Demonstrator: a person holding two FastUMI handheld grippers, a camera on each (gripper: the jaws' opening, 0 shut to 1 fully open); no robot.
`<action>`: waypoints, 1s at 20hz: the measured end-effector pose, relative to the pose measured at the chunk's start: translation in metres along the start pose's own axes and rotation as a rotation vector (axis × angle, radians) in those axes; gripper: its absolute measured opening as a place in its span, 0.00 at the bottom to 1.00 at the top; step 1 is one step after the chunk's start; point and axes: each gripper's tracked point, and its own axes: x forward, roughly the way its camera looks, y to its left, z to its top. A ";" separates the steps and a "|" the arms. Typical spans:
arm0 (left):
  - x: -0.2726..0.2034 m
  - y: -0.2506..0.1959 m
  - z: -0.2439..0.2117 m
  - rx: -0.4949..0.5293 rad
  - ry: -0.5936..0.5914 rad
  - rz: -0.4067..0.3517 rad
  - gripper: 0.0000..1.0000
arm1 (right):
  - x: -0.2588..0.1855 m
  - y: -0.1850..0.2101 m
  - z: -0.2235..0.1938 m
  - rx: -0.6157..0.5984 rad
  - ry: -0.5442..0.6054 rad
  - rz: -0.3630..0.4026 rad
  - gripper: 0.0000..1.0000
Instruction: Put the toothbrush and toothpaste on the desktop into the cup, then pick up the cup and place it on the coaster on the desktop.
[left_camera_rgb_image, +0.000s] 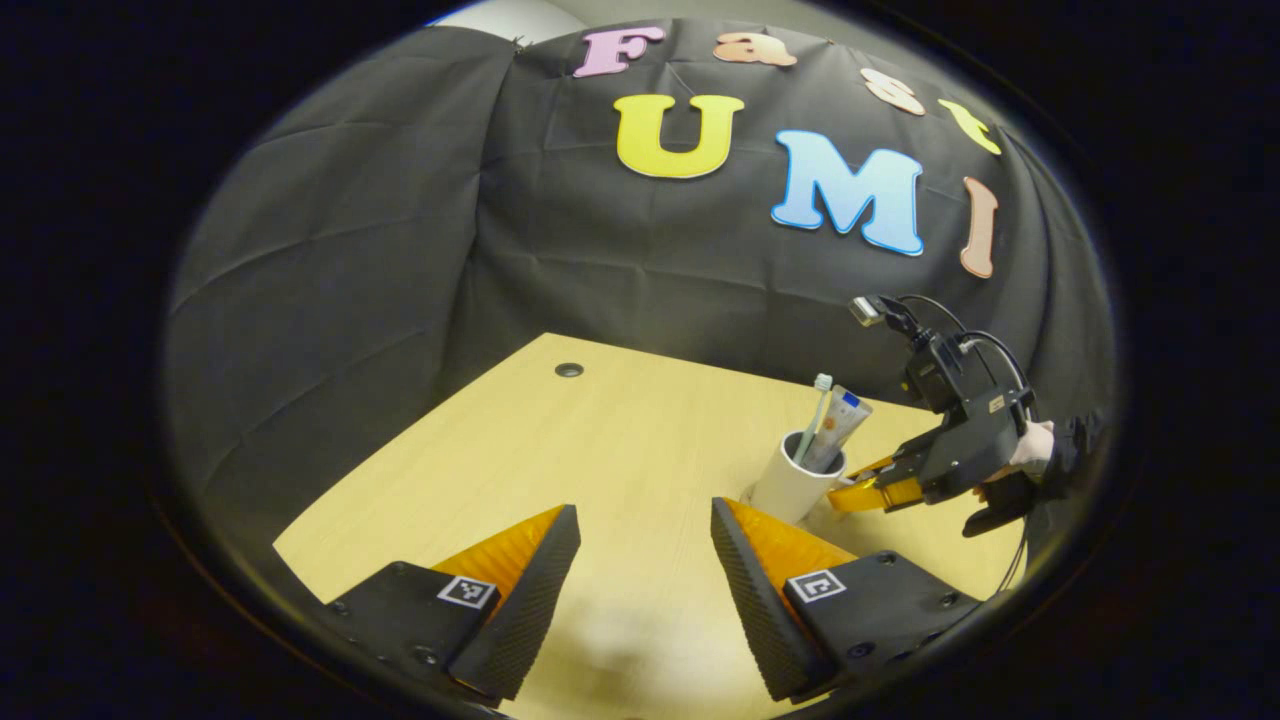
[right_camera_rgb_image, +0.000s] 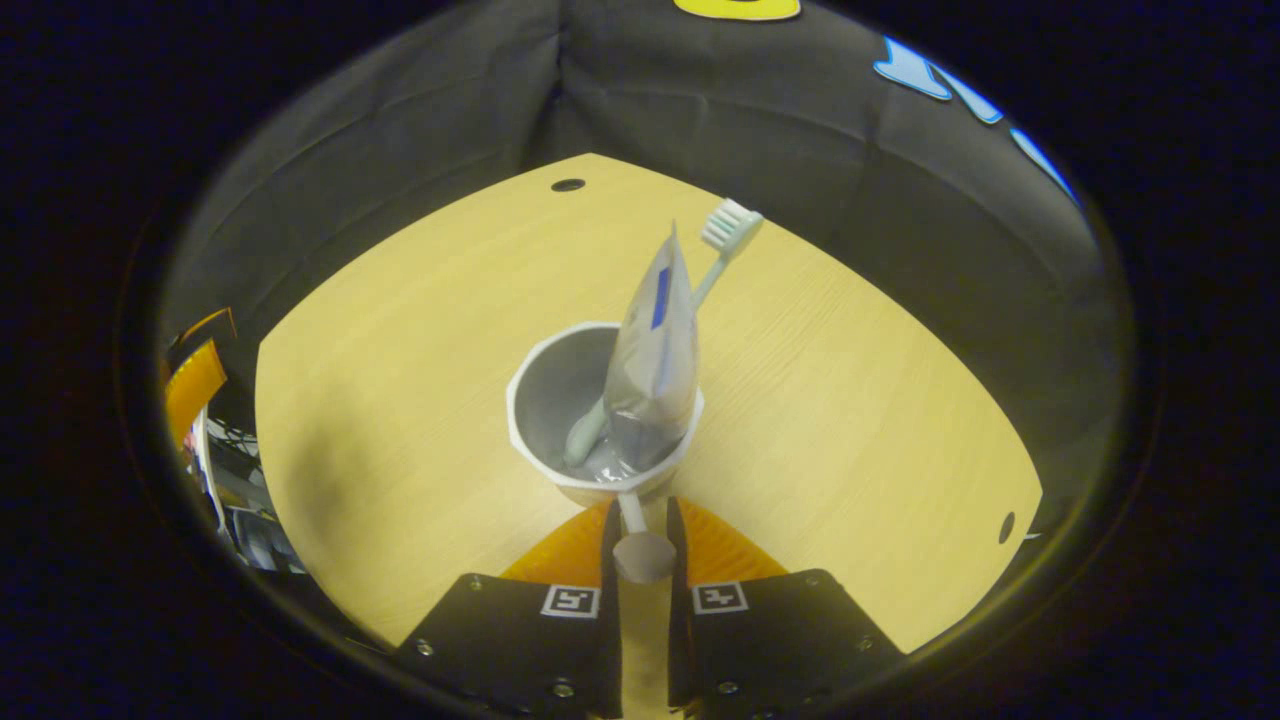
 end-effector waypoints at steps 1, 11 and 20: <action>-0.001 -0.002 0.001 0.003 -0.002 -0.003 0.90 | -0.001 0.000 0.002 -0.007 -0.008 -0.003 0.23; 0.002 -0.046 0.022 0.064 -0.025 -0.083 0.90 | -0.056 -0.001 0.019 0.103 -0.157 -0.014 0.28; 0.010 -0.130 0.055 0.180 -0.085 -0.237 0.90 | -0.158 -0.001 0.013 0.265 -0.393 -0.184 0.51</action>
